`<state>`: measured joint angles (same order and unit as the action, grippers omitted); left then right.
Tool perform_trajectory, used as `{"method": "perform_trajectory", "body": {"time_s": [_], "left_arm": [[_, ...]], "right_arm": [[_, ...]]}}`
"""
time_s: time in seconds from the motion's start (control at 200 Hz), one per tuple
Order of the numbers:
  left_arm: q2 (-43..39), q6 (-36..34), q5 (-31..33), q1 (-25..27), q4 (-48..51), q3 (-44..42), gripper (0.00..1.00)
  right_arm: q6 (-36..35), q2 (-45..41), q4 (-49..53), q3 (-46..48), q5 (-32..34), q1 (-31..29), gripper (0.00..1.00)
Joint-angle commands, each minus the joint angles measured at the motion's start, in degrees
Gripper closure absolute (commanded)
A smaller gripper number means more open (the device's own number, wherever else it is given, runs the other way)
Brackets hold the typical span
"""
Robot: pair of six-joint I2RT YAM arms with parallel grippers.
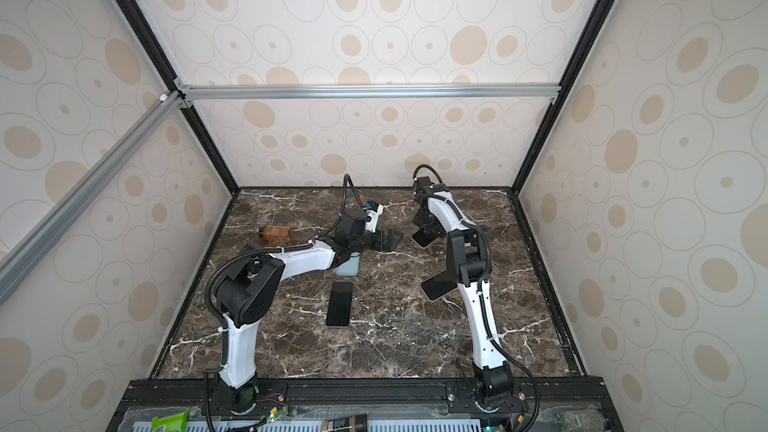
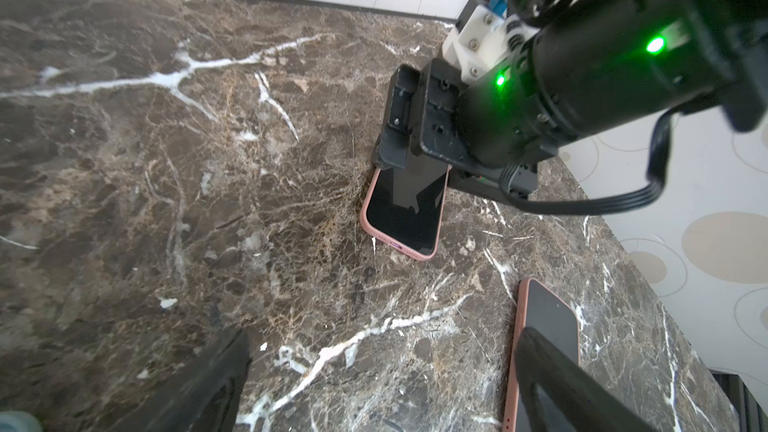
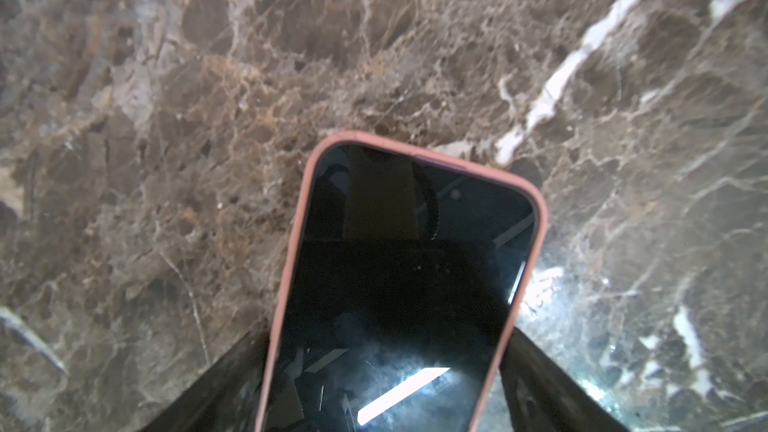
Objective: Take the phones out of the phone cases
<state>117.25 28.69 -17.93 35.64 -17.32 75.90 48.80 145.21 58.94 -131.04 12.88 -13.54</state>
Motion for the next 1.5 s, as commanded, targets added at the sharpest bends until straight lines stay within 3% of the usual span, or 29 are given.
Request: {"method": "perform_trajectory", "body": {"time_s": [0.0,0.19,0.485,0.605,0.745,0.875,1.15,1.495], "left_arm": [[0.92,0.06,-1.26,-0.46,0.80,1.79,0.01],[-0.15,1.25,-2.24,-0.42,2.41,1.41,0.01],[1.13,6.22,-8.14,-0.33,4.07,2.10,0.02],[2.40,8.25,-11.81,-0.22,3.85,3.10,0.07],[4.63,9.28,-13.96,-0.14,4.54,4.93,0.19],[6.96,8.52,-14.01,0.13,6.94,7.30,0.22],[9.21,9.22,-14.45,0.83,6.75,8.48,0.55],[9.10,8.95,-16.13,1.33,6.70,8.80,0.83]], "right_arm": [[1.20,2.04,3.07,-0.19,-1.27,-0.01,0.16],[-0.03,-3.87,0.37,4.29,-4.19,0.09,0.21],[-2.88,-24.94,-25.94,35.71,-18.59,0.44,0.25],[-2.45,-30.24,-33.54,44.58,-24.25,0.53,0.25],[-1.22,-34.57,-40.60,52.29,-29.04,0.69,0.25],[0.25,-37.01,-44.07,56.39,-31.23,0.71,0.25],[4.47,-39.59,-47.66,61.10,-34.28,0.97,0.25],[8.75,-41.24,-50.54,63.59,-35.30,1.50,0.25]]}}
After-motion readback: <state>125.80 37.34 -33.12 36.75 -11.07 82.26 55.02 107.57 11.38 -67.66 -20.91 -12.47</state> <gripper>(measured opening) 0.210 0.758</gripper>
